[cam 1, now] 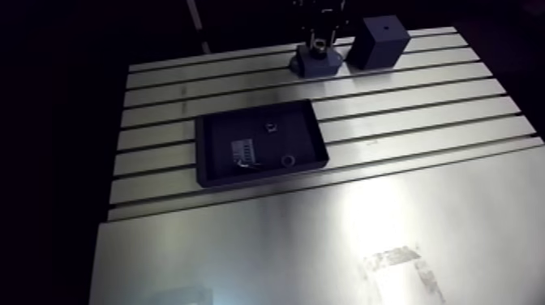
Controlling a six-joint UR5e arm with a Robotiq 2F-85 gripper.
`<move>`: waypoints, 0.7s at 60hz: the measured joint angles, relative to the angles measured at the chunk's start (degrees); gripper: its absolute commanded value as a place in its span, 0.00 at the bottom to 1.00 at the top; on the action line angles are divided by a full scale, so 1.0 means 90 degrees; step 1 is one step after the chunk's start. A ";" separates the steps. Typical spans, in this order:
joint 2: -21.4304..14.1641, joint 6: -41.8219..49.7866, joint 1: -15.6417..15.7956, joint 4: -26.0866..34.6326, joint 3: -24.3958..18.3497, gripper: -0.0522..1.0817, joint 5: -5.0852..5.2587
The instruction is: Pick up the bearing and press it into the housing until flush.
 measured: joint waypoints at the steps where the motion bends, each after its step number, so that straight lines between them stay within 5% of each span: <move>1: 0.0004 0.0000 -0.0001 -0.0001 0.0003 0.55 0.0000; 42: 0.0046 -0.0010 0.0006 -0.0008 0.0083 0.55 0.0000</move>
